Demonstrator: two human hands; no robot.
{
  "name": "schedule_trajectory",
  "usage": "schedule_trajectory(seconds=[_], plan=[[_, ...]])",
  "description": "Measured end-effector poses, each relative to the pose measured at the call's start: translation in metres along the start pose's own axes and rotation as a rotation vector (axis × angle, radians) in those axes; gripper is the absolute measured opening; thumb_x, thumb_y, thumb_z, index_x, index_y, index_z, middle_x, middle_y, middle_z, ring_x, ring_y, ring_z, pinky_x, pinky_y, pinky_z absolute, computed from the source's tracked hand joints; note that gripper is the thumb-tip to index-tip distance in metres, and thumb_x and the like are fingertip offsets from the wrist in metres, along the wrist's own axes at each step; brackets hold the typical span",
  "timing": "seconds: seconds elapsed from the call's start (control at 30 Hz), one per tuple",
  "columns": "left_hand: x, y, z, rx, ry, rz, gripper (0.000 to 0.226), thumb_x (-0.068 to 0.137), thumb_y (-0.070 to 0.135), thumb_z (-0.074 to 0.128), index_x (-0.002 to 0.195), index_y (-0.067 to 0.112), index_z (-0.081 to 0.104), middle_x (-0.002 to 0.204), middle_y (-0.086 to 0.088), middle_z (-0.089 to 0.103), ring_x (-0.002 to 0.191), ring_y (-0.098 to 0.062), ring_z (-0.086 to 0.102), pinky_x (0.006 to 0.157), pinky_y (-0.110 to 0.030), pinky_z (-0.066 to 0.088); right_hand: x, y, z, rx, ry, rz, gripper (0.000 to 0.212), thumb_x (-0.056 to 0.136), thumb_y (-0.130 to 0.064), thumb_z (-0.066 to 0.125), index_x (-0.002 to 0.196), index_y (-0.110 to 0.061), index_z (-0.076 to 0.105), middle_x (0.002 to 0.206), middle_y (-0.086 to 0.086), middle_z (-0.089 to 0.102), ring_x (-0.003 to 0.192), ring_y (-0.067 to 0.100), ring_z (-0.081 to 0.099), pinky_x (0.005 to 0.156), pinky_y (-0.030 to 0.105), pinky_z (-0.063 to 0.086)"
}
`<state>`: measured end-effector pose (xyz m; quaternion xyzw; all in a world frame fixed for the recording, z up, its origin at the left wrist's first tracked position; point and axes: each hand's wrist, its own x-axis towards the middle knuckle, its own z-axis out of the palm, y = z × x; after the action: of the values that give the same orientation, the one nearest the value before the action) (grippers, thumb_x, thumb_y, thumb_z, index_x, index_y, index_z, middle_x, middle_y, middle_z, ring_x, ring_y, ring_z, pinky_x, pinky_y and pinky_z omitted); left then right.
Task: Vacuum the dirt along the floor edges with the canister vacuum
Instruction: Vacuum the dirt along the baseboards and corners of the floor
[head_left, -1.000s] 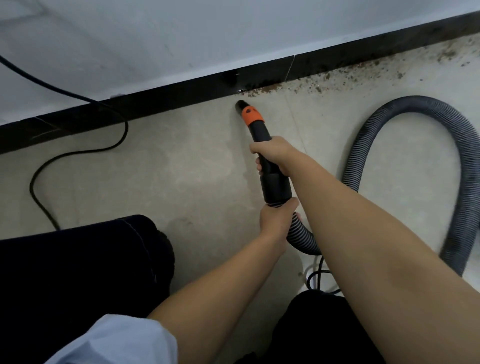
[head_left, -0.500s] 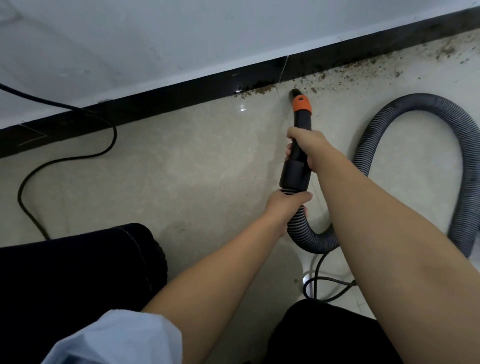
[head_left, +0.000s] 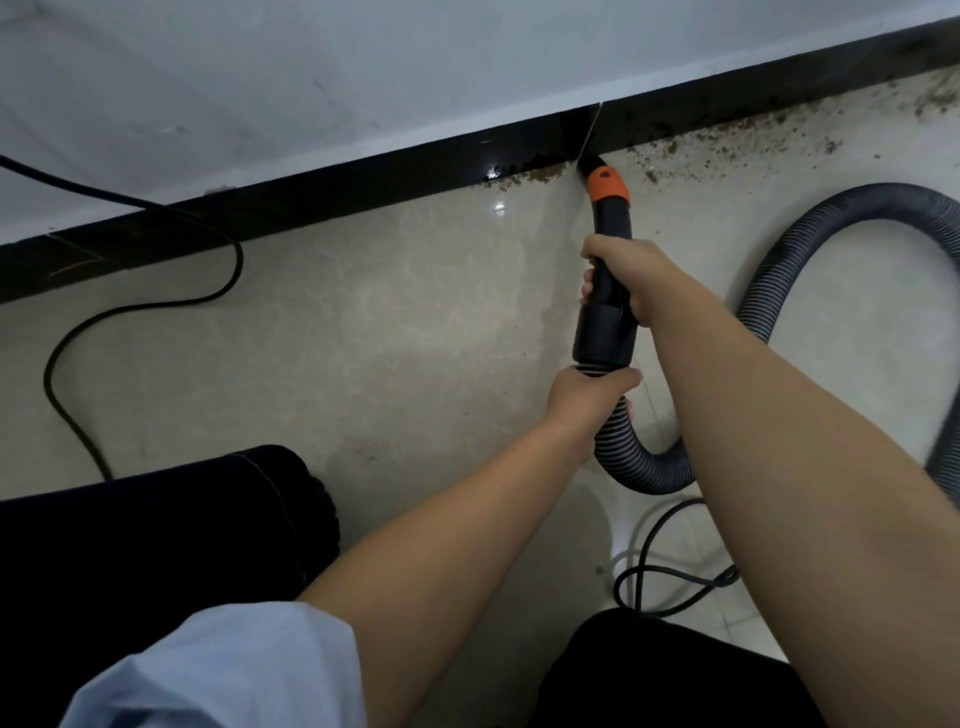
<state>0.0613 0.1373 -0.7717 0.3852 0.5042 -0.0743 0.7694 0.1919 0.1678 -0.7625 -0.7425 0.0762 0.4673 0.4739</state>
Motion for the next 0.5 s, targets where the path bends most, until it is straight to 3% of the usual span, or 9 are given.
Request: schedule_trajectory(seconds=[0.5], plan=[[-0.014, -0.017, -0.005, -0.043, 0.036, -0.003, 0.013, 0.080, 0.011, 0.065, 0.074, 0.012, 0.054, 0.066, -0.010, 0.057, 0.058, -0.022, 0.054, 0.067, -0.031, 0.047, -0.017, 0.011, 0.009, -0.032, -0.021, 0.003, 0.010, 0.084, -0.006, 0.055, 0.085, -0.007, 0.046, 0.058, 0.006, 0.049, 0.034, 0.014, 0.049, 0.045, 0.022, 0.049]])
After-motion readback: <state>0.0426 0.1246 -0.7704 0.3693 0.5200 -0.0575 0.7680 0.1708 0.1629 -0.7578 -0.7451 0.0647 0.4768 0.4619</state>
